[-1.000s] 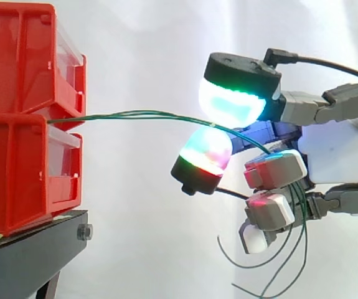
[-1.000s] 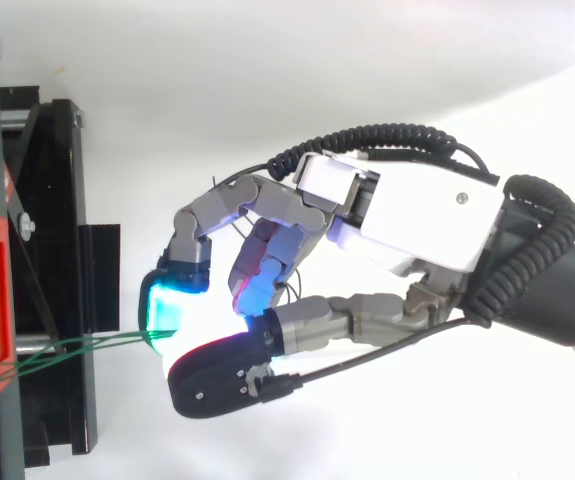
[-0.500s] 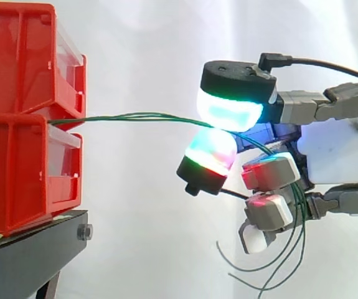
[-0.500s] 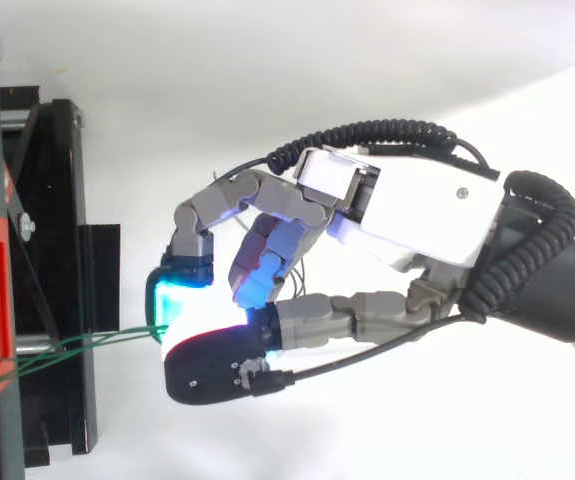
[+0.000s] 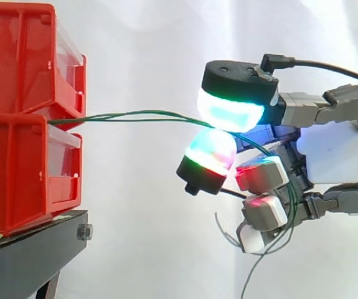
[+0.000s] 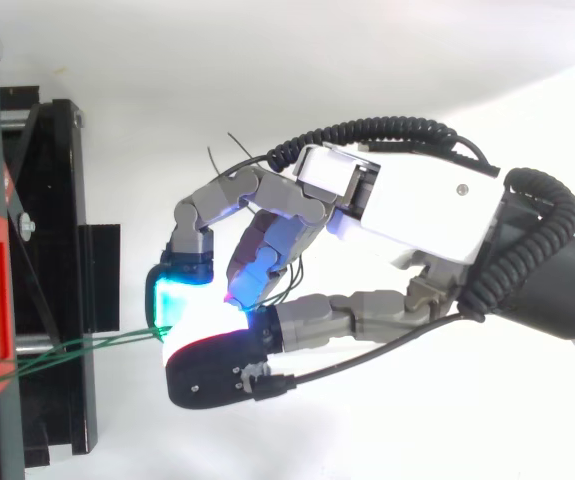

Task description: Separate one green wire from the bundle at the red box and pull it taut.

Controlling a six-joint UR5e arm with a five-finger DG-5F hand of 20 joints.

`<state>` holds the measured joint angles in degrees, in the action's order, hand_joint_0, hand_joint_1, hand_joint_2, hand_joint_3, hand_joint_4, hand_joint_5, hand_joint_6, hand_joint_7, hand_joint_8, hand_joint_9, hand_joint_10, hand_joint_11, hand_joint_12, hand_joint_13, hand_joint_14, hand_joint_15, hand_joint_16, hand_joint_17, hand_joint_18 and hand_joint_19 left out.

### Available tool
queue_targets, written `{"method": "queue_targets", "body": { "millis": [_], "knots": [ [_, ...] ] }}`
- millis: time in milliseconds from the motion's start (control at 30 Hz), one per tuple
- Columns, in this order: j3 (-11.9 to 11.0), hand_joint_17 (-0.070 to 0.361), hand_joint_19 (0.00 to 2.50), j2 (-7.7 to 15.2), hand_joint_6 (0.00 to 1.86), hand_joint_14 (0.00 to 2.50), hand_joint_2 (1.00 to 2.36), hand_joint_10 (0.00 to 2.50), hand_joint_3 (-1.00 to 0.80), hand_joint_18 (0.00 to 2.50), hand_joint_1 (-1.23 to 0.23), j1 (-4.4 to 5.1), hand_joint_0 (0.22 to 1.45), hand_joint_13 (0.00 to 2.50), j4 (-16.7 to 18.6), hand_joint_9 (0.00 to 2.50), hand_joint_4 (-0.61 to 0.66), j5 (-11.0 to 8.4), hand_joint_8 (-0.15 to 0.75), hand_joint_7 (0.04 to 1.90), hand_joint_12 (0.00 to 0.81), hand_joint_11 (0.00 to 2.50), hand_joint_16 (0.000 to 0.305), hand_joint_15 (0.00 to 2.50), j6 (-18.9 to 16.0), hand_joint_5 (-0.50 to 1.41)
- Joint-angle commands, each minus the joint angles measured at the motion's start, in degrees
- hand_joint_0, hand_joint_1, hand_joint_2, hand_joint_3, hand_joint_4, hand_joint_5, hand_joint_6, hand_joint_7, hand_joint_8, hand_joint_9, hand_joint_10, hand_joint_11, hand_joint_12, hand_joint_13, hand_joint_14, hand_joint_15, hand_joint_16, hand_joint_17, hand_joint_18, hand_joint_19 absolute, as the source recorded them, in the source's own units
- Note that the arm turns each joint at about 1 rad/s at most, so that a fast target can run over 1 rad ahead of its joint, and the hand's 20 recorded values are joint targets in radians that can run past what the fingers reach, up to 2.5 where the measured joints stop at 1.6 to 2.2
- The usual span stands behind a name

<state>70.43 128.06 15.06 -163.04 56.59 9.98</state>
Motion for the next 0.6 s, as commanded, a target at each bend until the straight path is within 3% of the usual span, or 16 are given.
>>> {"method": "queue_targets", "body": {
  "millis": [0,567],
  "knots": [
    [0.0,0.124,0.72,0.0,0.91,0.03,1.01,0.03,-0.44,0.74,-0.82,-0.03,0.74,1.1,0.0,1.24,0.0,0.01,0.271,1.07,0.337,1.08,0.055,0.84,0.0,-0.18],
    [0.0,0.126,0.74,0.0,0.9,0.03,1.0,0.03,-0.5,0.73,-0.7,-0.21,0.65,1.1,0.0,1.27,0.12,0.19,0.288,1.05,0.348,1.05,0.056,0.84,-1.0,-0.17]
  ]
}}
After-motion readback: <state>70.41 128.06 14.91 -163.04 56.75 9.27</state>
